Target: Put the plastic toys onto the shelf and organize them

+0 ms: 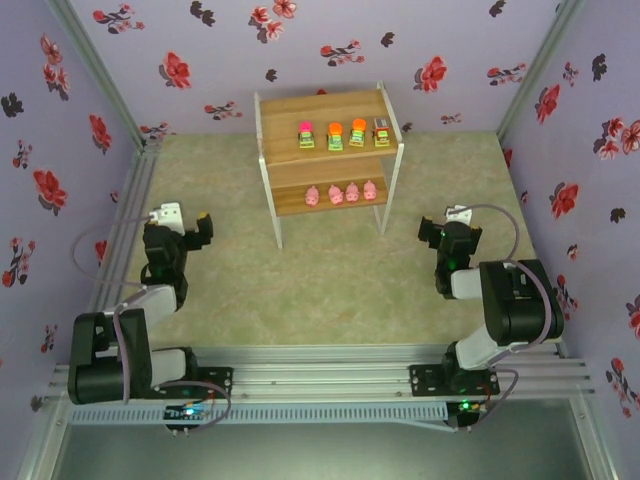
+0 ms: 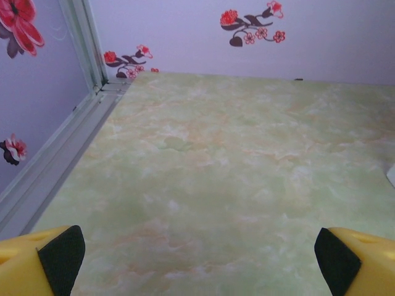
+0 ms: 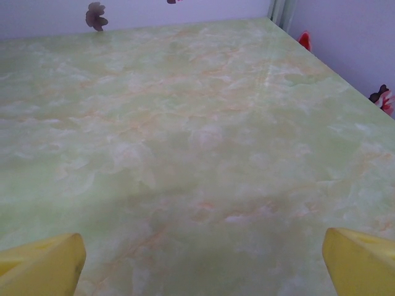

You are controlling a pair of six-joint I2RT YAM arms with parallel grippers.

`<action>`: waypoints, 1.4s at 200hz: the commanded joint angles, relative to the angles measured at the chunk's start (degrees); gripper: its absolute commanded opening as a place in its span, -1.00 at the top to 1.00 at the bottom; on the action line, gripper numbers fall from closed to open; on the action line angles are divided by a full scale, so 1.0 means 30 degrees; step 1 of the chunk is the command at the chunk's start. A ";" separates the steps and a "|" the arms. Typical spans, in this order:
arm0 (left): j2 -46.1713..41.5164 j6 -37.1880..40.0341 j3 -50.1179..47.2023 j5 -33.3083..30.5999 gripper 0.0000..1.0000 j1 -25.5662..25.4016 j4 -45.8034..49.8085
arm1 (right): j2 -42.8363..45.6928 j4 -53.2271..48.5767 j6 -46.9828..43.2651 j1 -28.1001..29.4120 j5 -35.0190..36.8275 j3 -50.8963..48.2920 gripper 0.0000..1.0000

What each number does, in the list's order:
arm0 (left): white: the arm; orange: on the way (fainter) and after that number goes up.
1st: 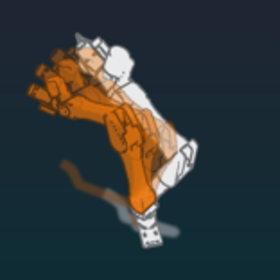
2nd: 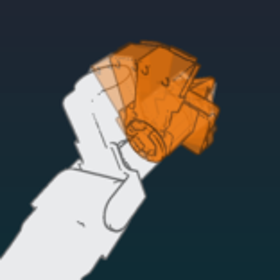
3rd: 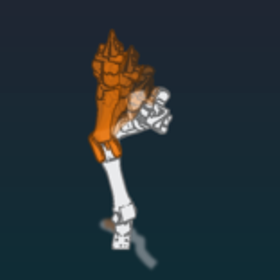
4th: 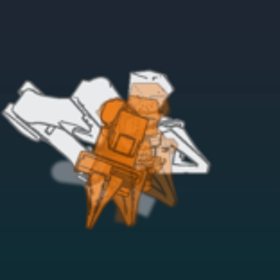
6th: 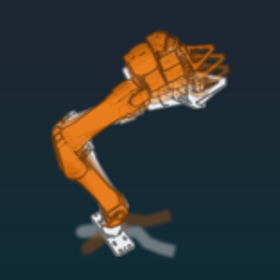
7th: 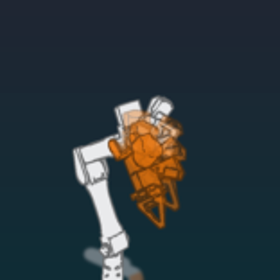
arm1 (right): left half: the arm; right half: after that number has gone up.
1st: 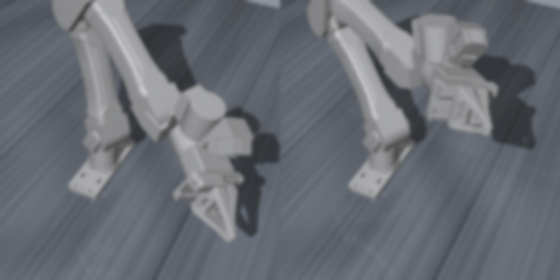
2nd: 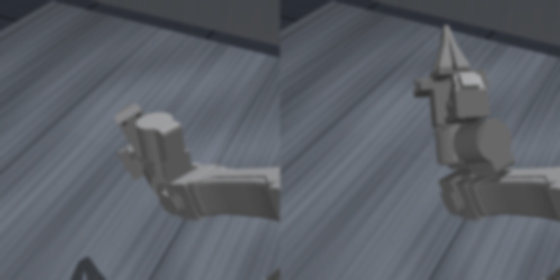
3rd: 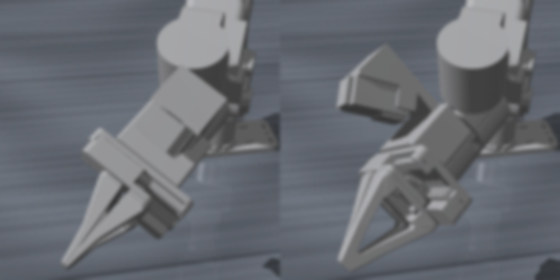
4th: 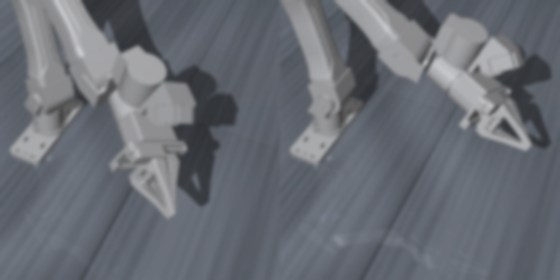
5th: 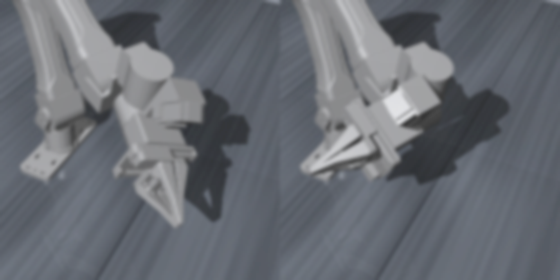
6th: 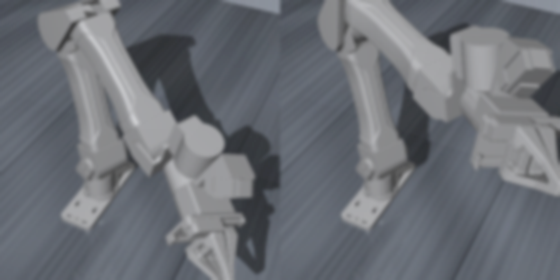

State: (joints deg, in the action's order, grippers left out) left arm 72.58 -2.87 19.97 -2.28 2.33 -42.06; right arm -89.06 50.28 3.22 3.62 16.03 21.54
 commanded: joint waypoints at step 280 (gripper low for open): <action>0.5227 0.0226 0.0859 0.1544 -0.99 0.0103 -0.2737 | -0.0168 0.0056 0.0595 -0.0624 -0.1213 0.0347 -0.99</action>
State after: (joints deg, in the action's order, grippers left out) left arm 87.57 -2.83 21.76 1.74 2.42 -50.02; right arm -89.06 50.26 3.64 2.22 13.02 21.58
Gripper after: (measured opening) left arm 0.997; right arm 0.993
